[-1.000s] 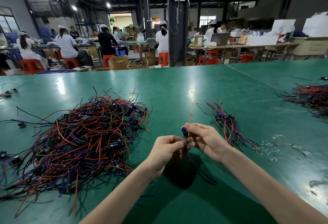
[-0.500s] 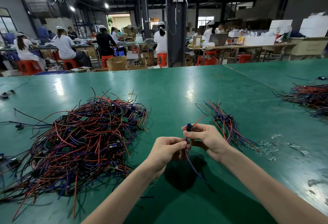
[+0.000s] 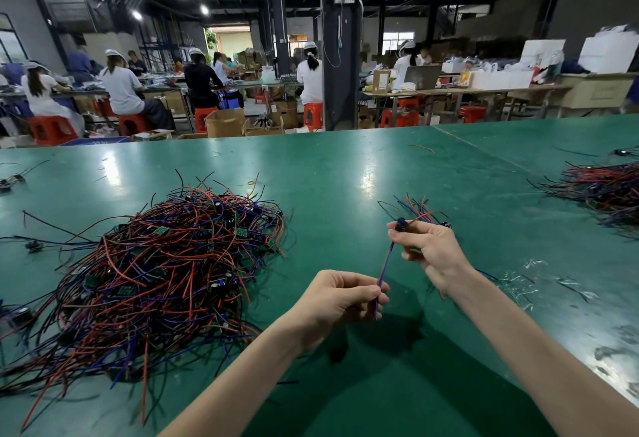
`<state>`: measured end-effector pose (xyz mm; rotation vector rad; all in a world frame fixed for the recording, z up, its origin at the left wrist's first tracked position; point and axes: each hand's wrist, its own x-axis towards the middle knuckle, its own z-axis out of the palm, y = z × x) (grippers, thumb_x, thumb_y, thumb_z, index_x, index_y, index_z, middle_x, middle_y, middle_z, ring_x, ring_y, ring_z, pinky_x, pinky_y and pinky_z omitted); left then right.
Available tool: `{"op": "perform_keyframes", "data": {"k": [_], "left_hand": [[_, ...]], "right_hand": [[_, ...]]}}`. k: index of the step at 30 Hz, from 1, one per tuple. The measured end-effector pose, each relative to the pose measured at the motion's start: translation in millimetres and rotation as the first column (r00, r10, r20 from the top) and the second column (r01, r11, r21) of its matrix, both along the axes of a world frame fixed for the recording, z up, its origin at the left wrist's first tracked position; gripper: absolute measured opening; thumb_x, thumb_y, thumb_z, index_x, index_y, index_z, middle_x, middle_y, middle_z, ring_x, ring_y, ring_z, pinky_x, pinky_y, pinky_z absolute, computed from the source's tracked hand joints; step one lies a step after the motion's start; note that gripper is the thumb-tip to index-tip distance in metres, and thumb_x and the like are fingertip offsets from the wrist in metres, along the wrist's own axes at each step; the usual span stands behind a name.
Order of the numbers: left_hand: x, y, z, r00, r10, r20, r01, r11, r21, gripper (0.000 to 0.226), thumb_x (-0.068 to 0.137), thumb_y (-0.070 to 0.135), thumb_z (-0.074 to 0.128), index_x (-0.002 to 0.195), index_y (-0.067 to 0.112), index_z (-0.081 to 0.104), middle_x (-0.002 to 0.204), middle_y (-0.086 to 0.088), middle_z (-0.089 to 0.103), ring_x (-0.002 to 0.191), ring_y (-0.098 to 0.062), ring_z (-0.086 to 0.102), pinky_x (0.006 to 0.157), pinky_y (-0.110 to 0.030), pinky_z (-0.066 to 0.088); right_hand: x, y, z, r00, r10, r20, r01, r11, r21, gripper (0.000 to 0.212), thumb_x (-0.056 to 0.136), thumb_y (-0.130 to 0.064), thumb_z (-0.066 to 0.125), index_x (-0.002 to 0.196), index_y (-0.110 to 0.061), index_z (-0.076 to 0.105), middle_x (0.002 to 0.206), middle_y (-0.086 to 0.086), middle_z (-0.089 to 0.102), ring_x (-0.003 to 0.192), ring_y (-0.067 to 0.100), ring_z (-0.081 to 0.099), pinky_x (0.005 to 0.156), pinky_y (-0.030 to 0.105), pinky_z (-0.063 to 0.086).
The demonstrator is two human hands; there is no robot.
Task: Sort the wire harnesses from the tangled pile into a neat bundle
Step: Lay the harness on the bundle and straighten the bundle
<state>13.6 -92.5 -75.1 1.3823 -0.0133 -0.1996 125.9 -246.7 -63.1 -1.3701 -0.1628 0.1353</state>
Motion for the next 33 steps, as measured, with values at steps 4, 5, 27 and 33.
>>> {"op": "perform_keyframes", "data": {"k": [4, 5, 27, 33], "left_hand": [[0.4, -0.5, -1.8, 1.0, -0.022, -0.008, 0.022, 0.999, 0.037, 0.01, 0.088, 0.001, 0.061, 0.088, 0.001, 0.07, 0.069, -0.005, 0.069, 0.055, -0.01, 0.06, 0.057, -0.019, 0.052], [0.7, -0.3, -2.3, 1.0, -0.022, -0.021, 0.023, 0.998, 0.05, 0.01, 0.087, 0.0, 0.061, 0.085, 0.001, 0.071, 0.067, -0.005, 0.068, 0.053, -0.009, 0.059, 0.056, -0.02, 0.052], [12.5, 6.3, -18.6, 0.993, 0.095, 0.071, -0.118, 0.766, 0.632, 0.021, 0.092, 0.011, 0.056, 0.085, -0.005, 0.068, 0.066, -0.007, 0.062, 0.061, -0.039, 0.068, 0.057, -0.05, 0.058], [2.6, -9.7, -17.1, 0.979, -0.115, 0.169, -0.003, 0.818, 0.575, 0.013, 0.095, 0.016, 0.055, 0.085, 0.012, 0.062, 0.054, 0.01, 0.057, 0.043, -0.015, 0.058, 0.05, -0.033, 0.055]], "right_hand": [[4.5, -6.2, 1.4, 0.999, -0.03, -0.019, 0.03, 0.999, 0.017, 0.012, 0.074, 0.007, 0.07, 0.08, -0.004, 0.07, 0.062, -0.003, 0.063, 0.057, 0.01, 0.037, 0.043, 0.016, 0.036], [4.2, -6.5, 1.9, 0.999, -0.028, -0.019, 0.028, 0.999, 0.015, 0.012, 0.074, 0.007, 0.07, 0.081, -0.004, 0.071, 0.063, -0.001, 0.062, 0.056, 0.01, 0.037, 0.043, 0.016, 0.036], [-13.9, 0.3, 16.2, 0.978, 0.175, 0.117, -0.189, 0.975, 0.114, 0.021, 0.061, -0.007, 0.075, 0.082, -0.007, 0.075, 0.067, 0.001, 0.065, 0.05, 0.006, 0.046, 0.049, 0.018, 0.042], [-3.2, -4.2, 11.5, 0.999, 0.013, 0.032, -0.016, 0.996, 0.086, 0.014, 0.075, 0.007, 0.067, 0.081, -0.005, 0.071, 0.063, 0.001, 0.058, 0.048, 0.008, 0.038, 0.046, 0.017, 0.038]]}}
